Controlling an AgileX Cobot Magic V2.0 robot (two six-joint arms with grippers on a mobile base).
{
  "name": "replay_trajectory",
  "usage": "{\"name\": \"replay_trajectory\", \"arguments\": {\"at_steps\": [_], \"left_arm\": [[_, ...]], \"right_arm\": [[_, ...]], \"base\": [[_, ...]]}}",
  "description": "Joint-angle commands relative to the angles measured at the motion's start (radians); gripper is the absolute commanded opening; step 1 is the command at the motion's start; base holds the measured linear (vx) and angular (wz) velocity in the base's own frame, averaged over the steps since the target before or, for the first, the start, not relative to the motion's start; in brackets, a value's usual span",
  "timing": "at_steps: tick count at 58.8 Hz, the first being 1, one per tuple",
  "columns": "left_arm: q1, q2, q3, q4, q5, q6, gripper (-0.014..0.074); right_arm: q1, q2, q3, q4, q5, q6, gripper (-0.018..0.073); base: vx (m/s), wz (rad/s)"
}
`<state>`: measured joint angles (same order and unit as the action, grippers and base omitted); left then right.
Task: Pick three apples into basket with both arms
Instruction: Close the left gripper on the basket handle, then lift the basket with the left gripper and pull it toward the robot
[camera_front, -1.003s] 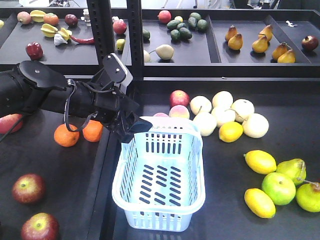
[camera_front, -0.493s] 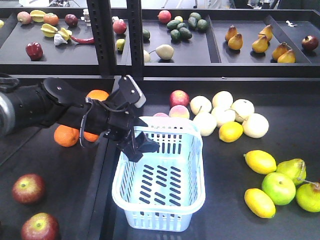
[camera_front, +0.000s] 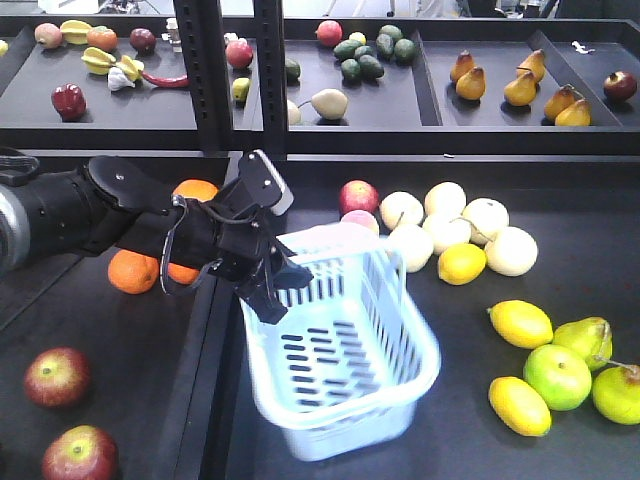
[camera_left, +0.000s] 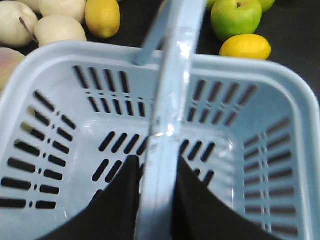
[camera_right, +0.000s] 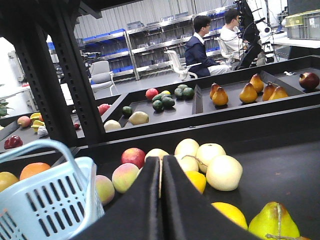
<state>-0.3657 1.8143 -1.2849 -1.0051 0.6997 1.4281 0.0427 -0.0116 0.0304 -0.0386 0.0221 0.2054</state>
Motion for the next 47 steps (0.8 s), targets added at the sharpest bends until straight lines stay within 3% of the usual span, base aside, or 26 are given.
{"name": "replay_trajectory", "arguments": {"at_steps": [1, 16, 20, 26, 35, 47], "left_arm": [[-0.005, -0.097, -0.026, -0.075, 0.000, -0.005, -0.0008], [-0.005, -0.244, -0.026, -0.245, 0.053, -0.015, -0.0008], [-0.005, -0.296, -0.026, -0.274, 0.082, -0.061, -0.0008], [-0.005, -0.380, -0.026, -0.256, 0.088, -0.148, -0.0008], [-0.005, -0.498, -0.026, -0.129, 0.103, -0.274, -0.0008], [-0.005, -0.640, -0.025, 0.179, 0.216, -0.592, -0.0008]], "right_arm": [[-0.006, -0.012, 0.011, -0.006, -0.073, -0.007, -0.0006], [-0.006, -0.012, 0.011, -0.006, -0.073, -0.007, -0.0006], [-0.006, -0.012, 0.011, -0.006, -0.073, -0.007, -0.0006], [-0.006, -0.012, 0.011, -0.006, -0.073, -0.007, -0.0006], [-0.006, -0.012, 0.011, -0.006, -0.073, -0.007, -0.0006], [-0.006, -0.012, 0.011, -0.006, -0.073, -0.007, -0.0006]], "base": [[0.00, 0.00], [0.00, 0.00], [0.00, 0.00], [0.00, 0.00], [0.00, 0.00], [0.00, 0.00]]}}
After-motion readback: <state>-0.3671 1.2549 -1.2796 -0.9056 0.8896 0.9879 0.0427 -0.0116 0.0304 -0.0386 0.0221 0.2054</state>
